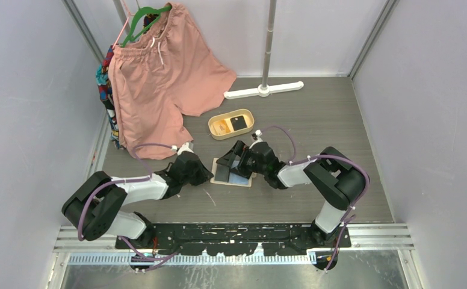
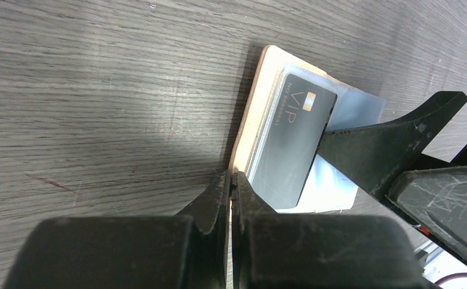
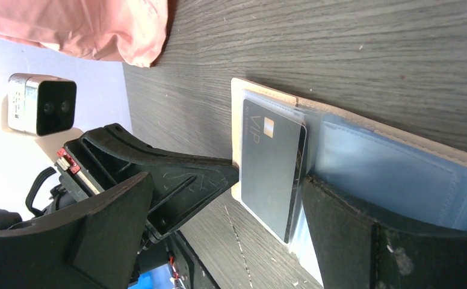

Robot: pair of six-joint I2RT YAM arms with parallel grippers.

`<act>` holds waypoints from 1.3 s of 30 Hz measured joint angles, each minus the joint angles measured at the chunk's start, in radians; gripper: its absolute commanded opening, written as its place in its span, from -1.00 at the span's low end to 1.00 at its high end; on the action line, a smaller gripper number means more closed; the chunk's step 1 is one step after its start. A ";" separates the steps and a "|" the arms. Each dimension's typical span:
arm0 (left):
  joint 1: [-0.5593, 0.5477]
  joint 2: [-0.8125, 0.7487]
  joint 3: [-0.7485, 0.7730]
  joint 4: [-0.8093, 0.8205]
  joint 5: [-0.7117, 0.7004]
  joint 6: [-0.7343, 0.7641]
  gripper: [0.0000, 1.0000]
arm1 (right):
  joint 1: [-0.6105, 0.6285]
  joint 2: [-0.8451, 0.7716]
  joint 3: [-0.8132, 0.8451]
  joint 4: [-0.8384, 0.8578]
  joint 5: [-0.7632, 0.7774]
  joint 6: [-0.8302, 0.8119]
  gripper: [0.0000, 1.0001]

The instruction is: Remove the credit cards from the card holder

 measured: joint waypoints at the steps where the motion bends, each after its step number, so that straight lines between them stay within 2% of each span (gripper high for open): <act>1: 0.001 -0.001 0.000 -0.001 0.000 0.000 -1.00 | 0.000 0.000 0.013 -0.022 0.000 -0.004 0.98; 6: 0.001 -0.002 0.000 -0.003 -0.007 0.000 -1.00 | 0.004 0.001 0.077 -0.137 -0.001 -0.027 0.98; 10: 0.001 -0.005 0.000 -0.007 -0.013 0.000 -1.00 | 0.004 0.015 0.086 -0.126 -0.007 -0.022 0.98; 22: 0.012 -0.022 0.000 -0.035 -0.050 0.005 -1.00 | -0.023 0.179 0.011 0.333 -0.093 0.104 0.90; 24: 0.013 -0.023 0.000 -0.037 -0.054 0.005 -1.00 | -0.024 0.193 0.007 0.372 -0.101 0.114 0.83; 26: 0.013 -0.024 0.000 -0.040 -0.059 0.006 -1.00 | -0.026 0.206 0.006 0.395 -0.111 0.122 0.68; 28: 0.013 -0.025 0.000 -0.042 -0.060 0.007 -1.00 | -0.029 0.216 0.007 0.402 -0.119 0.126 0.44; 30: 0.013 -0.025 0.000 -0.042 -0.060 0.008 -1.00 | -0.031 0.219 0.008 0.388 -0.126 0.127 0.31; 35: 0.013 -0.025 0.000 -0.042 -0.060 0.009 -1.00 | -0.034 0.213 0.028 0.311 -0.136 0.098 0.29; 39: 0.013 -0.025 0.000 -0.042 -0.060 0.010 -1.00 | -0.034 0.208 0.045 0.270 -0.151 0.074 0.36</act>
